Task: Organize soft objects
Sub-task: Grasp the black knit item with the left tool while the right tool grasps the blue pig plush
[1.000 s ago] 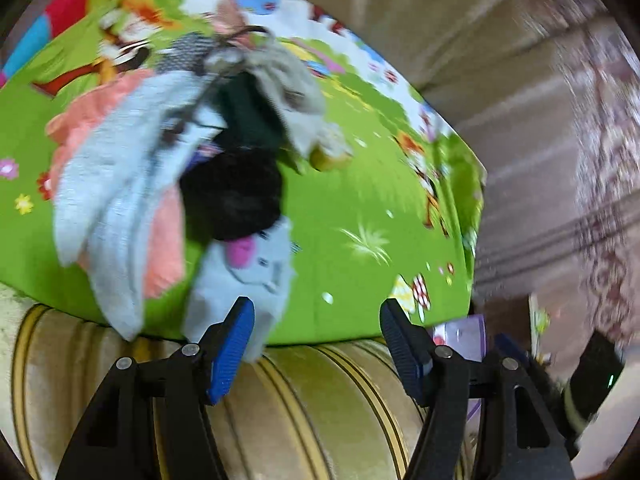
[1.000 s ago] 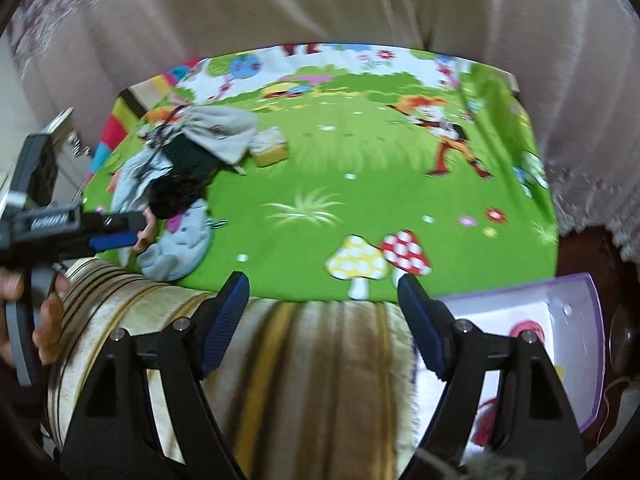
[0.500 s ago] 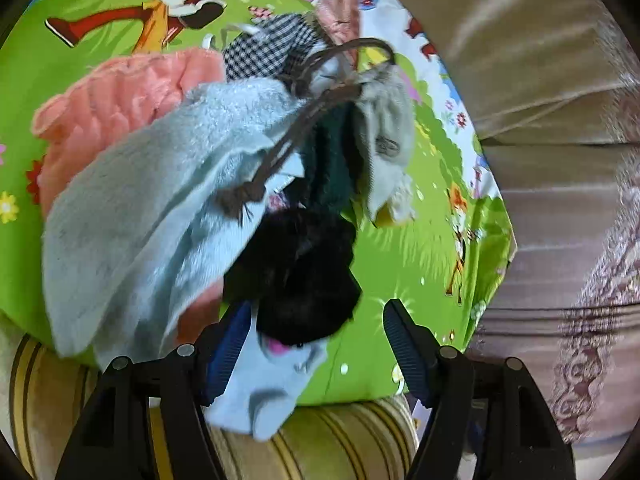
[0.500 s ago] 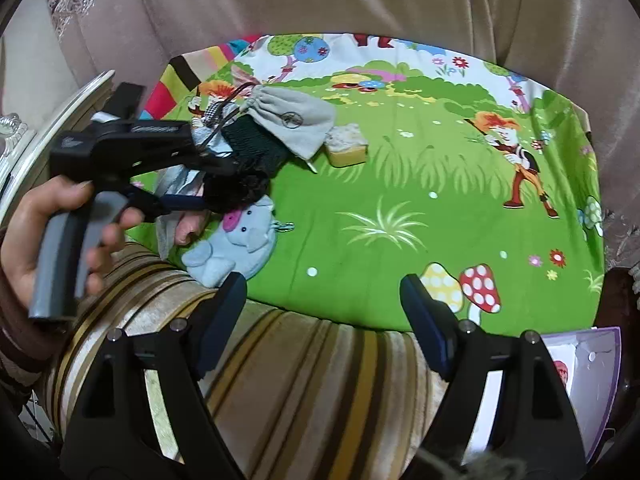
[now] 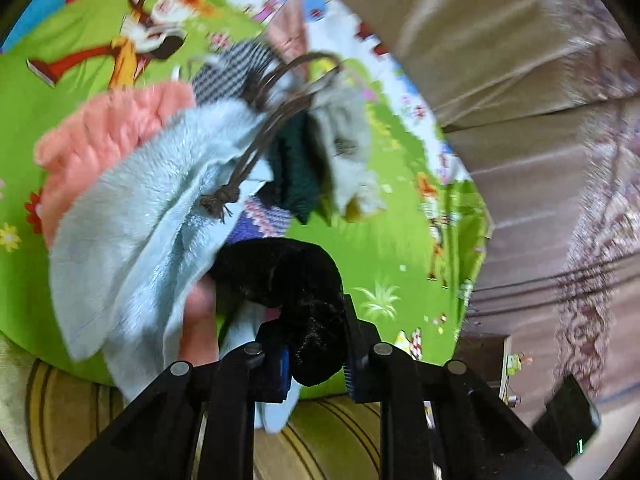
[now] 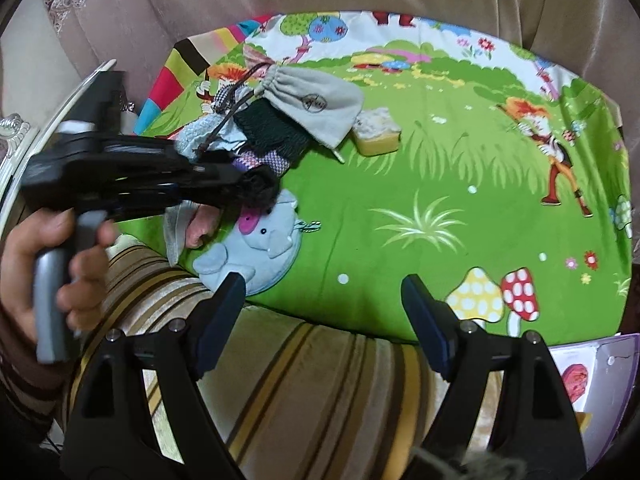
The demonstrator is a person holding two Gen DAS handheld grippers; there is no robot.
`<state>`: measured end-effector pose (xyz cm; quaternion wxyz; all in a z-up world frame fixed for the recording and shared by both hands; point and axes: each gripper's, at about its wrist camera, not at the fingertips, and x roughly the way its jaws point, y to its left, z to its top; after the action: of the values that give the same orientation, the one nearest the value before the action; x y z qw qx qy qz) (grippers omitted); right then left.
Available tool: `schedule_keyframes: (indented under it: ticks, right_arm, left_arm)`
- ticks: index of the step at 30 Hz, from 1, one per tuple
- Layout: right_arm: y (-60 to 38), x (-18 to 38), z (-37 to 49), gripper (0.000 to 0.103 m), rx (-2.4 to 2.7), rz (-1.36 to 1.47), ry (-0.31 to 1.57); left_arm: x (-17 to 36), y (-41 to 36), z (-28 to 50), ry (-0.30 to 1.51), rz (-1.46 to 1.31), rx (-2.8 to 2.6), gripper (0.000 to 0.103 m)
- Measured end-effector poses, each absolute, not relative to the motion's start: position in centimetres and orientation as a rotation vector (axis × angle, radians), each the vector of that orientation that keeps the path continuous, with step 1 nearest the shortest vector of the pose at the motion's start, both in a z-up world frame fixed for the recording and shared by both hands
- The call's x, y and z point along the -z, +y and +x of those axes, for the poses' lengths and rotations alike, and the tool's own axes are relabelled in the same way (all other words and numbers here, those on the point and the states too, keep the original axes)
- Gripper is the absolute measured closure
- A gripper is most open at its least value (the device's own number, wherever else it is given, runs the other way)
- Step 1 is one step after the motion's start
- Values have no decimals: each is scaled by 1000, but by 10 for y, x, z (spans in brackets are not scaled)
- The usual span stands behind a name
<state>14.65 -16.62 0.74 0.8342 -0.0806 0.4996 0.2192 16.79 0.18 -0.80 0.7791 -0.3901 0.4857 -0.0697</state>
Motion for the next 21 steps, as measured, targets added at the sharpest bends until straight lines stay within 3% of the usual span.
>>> schedule_keyframes:
  ticks: [12, 21]
  right_arm:
    - [-111, 43, 187, 20, -476, -96, 1263]
    - [-61, 81, 211, 20, -402, -119, 1347]
  left_arm:
    - [-18, 31, 103, 814, -795, 170, 83]
    - [-15, 35, 99, 783, -787, 172, 83]
